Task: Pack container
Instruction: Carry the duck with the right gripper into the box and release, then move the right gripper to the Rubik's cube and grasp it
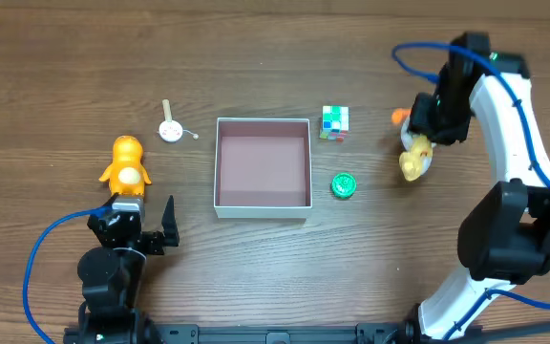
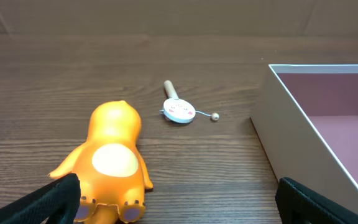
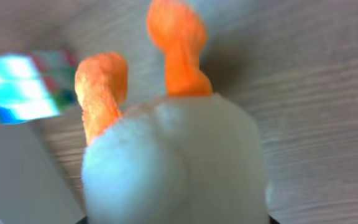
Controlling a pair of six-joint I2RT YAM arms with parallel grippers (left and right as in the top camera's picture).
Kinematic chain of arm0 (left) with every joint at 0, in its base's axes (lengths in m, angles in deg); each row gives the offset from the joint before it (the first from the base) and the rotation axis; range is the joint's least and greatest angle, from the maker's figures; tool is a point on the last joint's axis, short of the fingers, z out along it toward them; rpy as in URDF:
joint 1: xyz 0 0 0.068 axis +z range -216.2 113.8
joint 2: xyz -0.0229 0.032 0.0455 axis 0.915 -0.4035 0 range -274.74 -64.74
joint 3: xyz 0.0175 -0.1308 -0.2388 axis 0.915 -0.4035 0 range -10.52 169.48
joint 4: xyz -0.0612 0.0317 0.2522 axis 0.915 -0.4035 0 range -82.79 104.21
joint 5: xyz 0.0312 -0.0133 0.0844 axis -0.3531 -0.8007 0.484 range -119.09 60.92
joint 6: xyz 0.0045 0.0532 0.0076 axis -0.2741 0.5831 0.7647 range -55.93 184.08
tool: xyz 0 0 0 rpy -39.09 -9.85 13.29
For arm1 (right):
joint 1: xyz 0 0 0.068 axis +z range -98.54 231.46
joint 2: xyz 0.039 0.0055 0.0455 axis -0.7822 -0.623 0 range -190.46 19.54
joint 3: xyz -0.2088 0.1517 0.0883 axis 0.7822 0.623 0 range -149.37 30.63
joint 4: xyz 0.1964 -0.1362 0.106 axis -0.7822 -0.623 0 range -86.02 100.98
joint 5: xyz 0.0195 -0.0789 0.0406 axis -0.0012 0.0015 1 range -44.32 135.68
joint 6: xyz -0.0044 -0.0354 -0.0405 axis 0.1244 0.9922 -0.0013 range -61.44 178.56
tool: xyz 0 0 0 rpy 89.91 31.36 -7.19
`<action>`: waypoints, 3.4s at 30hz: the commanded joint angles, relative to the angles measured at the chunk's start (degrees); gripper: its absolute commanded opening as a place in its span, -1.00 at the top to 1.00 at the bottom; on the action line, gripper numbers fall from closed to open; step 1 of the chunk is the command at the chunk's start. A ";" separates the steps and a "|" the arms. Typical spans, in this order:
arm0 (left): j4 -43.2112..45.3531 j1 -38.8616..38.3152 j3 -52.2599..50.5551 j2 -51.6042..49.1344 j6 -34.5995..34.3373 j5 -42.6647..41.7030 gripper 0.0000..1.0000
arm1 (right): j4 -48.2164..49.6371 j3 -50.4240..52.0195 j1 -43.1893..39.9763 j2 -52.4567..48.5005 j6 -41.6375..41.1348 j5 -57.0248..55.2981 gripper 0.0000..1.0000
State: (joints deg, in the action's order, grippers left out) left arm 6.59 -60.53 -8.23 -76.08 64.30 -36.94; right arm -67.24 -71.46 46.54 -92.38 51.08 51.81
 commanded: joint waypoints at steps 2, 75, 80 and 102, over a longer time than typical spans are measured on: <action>0.20 0.31 -0.31 0.09 1.09 0.42 -1.00 | -7.30 -11.15 9.14 2.32 -0.26 3.21 0.60; 0.20 0.31 -0.31 0.09 1.09 0.42 -1.00 | 8.59 4.63 38.29 -0.28 -23.67 -6.03 -0.37; 0.20 0.31 -0.31 0.09 1.09 0.42 -1.00 | 8.04 4.57 38.29 -0.28 -23.63 -6.03 -0.54; 0.20 0.31 -0.31 0.09 1.09 0.42 -1.00 | -14.56 -16.83 20.92 -0.28 -8.48 -14.73 -1.00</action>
State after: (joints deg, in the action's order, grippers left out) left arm 6.57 -60.53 -8.23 -76.05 64.30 -36.94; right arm -80.42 -86.91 71.47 -92.75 39.62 40.79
